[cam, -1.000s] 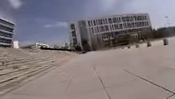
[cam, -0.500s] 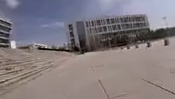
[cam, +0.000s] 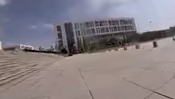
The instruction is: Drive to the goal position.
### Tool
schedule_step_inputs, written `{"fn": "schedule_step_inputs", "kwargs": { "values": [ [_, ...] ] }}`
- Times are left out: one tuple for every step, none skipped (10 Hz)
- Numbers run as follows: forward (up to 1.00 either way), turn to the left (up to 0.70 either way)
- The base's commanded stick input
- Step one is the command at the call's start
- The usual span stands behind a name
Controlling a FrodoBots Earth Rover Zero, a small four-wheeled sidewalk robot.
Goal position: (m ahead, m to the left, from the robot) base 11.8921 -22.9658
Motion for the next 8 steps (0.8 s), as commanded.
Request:
{"fn": "schedule_step_inputs", "kwargs": {
  "values": [
    [0.7, 0.0],
    [0.7, 0.0],
    [0.7, 0.0],
    [0.7, 0.0],
    [0.7, 0.0],
    [0.7, 0.0],
    [0.7, 0.0],
    [0.7, 0.0]
  ]
}}
